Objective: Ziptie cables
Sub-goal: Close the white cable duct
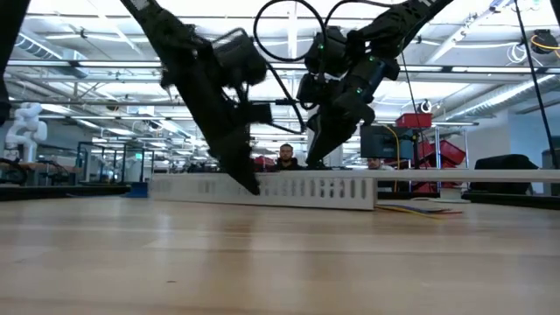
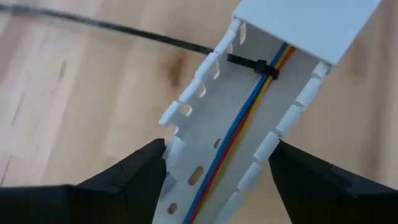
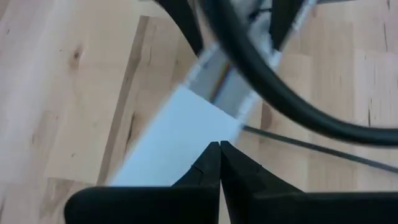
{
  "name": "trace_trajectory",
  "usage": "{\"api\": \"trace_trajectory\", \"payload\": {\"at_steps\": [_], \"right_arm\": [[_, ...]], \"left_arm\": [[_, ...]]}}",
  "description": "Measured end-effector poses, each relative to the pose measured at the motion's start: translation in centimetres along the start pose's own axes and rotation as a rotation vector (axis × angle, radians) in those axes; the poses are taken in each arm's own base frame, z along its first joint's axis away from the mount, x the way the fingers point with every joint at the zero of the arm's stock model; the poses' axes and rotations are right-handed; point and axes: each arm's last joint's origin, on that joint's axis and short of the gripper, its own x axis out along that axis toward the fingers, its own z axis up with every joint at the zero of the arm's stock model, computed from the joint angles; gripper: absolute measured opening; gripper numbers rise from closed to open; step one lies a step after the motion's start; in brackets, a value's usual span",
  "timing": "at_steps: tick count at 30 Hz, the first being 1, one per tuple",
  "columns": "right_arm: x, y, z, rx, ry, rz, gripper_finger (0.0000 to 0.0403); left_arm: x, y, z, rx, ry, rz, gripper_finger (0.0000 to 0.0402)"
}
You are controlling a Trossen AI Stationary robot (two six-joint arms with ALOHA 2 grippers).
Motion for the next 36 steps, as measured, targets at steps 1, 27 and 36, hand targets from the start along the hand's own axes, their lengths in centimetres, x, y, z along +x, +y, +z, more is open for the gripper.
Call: {"api": "trace_trajectory", "payload": {"at_steps": [1, 27, 36], "right_arm": [[0.0, 0.0, -0.1, 0.002, 0.008, 0.002, 0.0], [-1.9, 0.6, 0.5, 0.084, 0.032, -0.139, 0.0], [-1.2, 4.6, 1.8, 0.259, 0.02, -0.072, 0.0]], "left_arm": [[-0.6, -0.2, 0.0, 0.029, 0.011, -0.004, 0.0271], [0.4, -0.9, -0.5, -0.008, 0.049, 0.067, 0.0271], [0.5, -0.9, -0.6, -0.063, 0.056, 0.105, 0.0271]]}}
